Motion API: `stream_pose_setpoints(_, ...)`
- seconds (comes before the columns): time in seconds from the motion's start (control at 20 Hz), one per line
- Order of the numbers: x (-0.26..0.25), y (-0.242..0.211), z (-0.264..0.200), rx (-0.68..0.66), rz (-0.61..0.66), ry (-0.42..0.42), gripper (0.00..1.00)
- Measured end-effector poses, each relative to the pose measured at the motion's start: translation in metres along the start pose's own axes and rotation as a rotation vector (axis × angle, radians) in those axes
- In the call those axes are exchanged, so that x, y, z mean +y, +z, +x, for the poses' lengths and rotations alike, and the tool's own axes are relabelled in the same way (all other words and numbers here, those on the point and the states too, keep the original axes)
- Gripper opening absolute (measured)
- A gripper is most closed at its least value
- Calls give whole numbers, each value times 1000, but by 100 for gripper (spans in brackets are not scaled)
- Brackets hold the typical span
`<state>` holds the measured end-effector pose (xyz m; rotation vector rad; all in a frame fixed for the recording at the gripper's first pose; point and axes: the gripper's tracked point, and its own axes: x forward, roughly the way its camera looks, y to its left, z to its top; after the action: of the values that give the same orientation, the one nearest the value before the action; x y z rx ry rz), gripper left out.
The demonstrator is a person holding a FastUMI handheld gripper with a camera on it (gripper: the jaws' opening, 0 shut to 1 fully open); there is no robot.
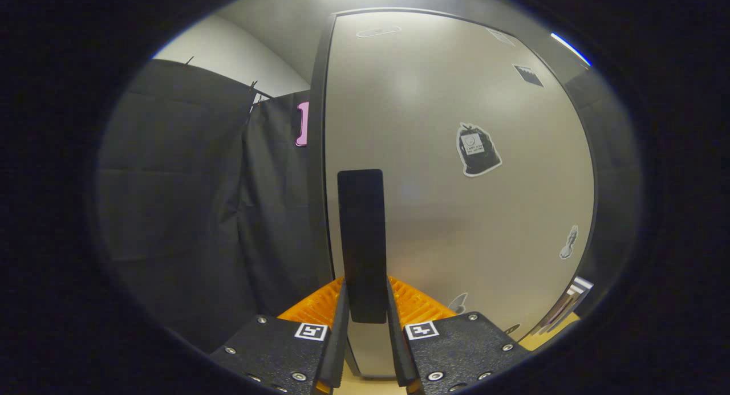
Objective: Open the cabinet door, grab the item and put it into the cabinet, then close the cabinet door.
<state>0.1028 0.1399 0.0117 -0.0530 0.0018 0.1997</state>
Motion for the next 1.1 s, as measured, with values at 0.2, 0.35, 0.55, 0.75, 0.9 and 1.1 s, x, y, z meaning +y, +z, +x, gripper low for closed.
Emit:
stream_pose_setpoints(0.2,1,1,-8,20,21,33,31)
stream_pose_setpoints(0.35,3,1,-25,35,27,63,31)
stream_pose_setpoints(0.55,-1,1,-57,42,4,148,31)
stream_pose_setpoints(0.75,-10,-1,-89,50,16,251,30)
stream_pose_setpoints(0.9,-19,1,-109,51,15,351,31)
stream_pose_setpoints(1.1,-35,0,-140,63,27,490,31)
